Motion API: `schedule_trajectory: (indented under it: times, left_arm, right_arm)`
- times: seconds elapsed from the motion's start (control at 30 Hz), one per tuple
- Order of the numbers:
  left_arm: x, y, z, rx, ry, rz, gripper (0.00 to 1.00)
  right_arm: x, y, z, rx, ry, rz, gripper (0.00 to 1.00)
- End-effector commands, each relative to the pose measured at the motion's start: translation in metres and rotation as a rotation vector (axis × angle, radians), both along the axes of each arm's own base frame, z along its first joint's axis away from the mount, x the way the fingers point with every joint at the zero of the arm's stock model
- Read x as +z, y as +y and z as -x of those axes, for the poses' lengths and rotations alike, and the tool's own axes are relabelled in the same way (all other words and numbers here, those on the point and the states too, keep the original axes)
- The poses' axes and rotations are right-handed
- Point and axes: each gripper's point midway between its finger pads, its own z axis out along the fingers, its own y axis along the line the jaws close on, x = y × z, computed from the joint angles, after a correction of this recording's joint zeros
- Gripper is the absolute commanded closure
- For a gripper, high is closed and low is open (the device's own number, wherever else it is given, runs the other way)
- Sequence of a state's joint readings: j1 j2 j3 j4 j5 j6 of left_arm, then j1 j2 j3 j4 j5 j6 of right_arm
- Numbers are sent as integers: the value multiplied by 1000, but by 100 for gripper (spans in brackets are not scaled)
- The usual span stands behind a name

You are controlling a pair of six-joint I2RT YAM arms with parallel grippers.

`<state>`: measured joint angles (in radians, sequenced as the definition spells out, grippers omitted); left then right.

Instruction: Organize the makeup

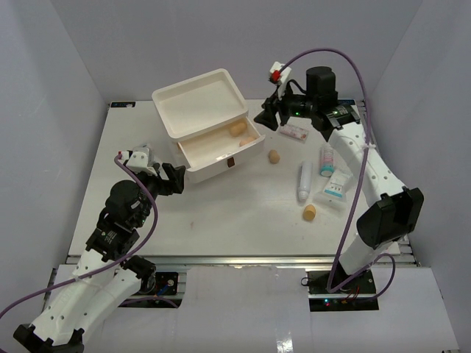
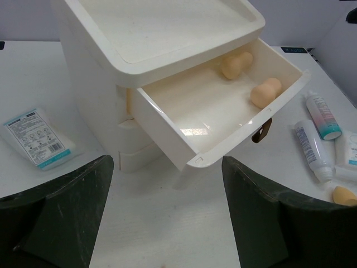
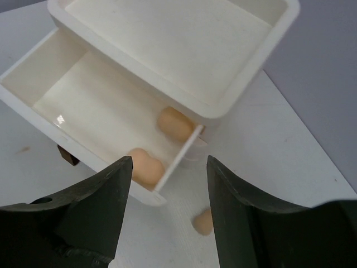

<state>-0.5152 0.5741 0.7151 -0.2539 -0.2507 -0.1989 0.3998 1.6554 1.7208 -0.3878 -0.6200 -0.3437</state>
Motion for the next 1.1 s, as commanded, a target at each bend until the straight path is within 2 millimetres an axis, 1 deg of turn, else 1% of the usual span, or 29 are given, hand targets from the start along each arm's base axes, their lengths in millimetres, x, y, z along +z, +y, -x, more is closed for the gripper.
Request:
schedule_trajectory:
  times: [0.0, 0.03, 0.07, 0.1, 0.17, 0.2, 0.3, 0.37, 0.4, 0.47, 0.53, 0.73, 0.9, 1.07]
  left_arm:
    - [6, -2, 2, -19, -21, 7, 10]
    - [6, -3, 2, -22, -19, 6, 10]
    - [6, -3, 2, -23, -18, 7, 10]
    - [6, -3, 2, -25, -18, 6, 10]
    - [5, -4, 1, -25, -16, 5, 10]
    - [5, -3, 1, -24, -16, 6, 10]
    - [5, -3, 1, -21, -15, 4, 10]
    - [4, -3, 1, -20, -14, 3, 10]
    - [4, -3, 1, -19, -14, 3, 10]
    - [4, -2, 0, -17, -12, 0, 10]
    - [3, -2, 0, -17, -10, -1, 10]
    - [0, -3, -2, -18, -1, -5, 10]
    - [0, -4, -2, -21, 1, -7, 10]
    - [0, -4, -2, -24, 1, -7, 10]
  right_arm:
    - [-8, -54, -20, -97, 61, -59, 38]
    - [-17, -61, -25, -119, 83, -54, 38]
    - [-33, -67, -32, -157, 125, -44, 39]
    - [-52, -75, -43, -225, 176, -26, 39]
    - [-81, -88, -59, -370, 272, -6, 38]
    - [-99, -91, -68, -419, 322, 7, 37]
    - [-140, -99, -85, -550, 459, 28, 35]
    - [-166, -100, -90, -581, 536, 44, 34]
    - [-182, -100, -92, -609, 585, 51, 33]
    - [-199, -99, -94, -628, 627, 60, 34]
    - [-219, -100, -96, -655, 669, 78, 36]
    - [-255, -95, -88, -647, 750, 108, 41]
    - [-275, -88, -78, -616, 832, 101, 43]
    - [-289, -83, -70, -599, 895, 93, 43]
